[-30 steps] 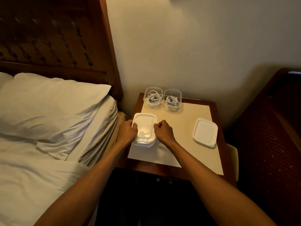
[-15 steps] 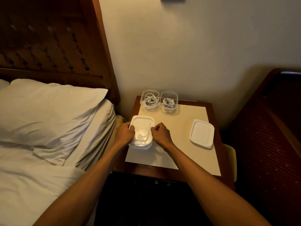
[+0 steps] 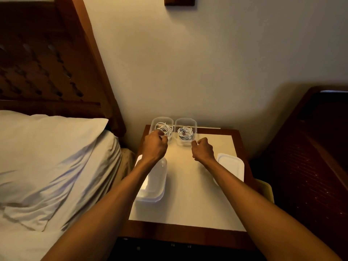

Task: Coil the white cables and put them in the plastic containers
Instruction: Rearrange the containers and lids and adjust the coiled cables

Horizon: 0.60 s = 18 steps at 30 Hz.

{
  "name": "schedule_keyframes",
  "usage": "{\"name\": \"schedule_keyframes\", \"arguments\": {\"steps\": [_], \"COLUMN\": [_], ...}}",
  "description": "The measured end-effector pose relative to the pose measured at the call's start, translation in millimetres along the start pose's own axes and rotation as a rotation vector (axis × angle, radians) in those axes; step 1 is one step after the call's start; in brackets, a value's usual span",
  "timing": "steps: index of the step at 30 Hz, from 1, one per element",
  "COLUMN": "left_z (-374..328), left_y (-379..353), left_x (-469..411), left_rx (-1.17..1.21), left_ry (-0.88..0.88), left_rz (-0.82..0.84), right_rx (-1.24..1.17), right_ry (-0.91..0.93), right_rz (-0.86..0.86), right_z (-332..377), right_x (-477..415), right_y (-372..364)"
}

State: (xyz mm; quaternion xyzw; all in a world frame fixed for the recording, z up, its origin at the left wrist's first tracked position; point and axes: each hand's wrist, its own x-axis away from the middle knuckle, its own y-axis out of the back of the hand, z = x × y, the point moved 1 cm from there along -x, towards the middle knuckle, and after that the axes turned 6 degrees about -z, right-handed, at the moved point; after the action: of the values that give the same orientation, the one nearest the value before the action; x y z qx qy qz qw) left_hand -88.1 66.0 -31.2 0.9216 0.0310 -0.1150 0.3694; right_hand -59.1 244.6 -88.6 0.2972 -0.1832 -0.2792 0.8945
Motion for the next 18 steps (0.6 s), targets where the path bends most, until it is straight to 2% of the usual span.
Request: {"name": "schedule_keyframes", "arguments": {"steps": [7, 13, 18], "left_z": [3.7, 8.9, 5.7], "left_y": [-45.8, -58.9, -57.5], "left_x": [-28.8, -34.8, -19.0], "left_rx": [-0.014, -0.045, -0.082], "left_ry": [0.016, 0.046, 0.048], "left_rz": [0.07, 0.088, 0.152], "right_rx": [0.091, -0.001, 0.042], "right_ry": [-0.022, 0.005, -0.044], "right_rz": [0.011, 0.0, 0.022], "right_z": [-9.5, -17.7, -25.0], "right_x": [-62.6, -77.7, -61.8], "right_y": [-23.3, -40.2, -26.3]}}
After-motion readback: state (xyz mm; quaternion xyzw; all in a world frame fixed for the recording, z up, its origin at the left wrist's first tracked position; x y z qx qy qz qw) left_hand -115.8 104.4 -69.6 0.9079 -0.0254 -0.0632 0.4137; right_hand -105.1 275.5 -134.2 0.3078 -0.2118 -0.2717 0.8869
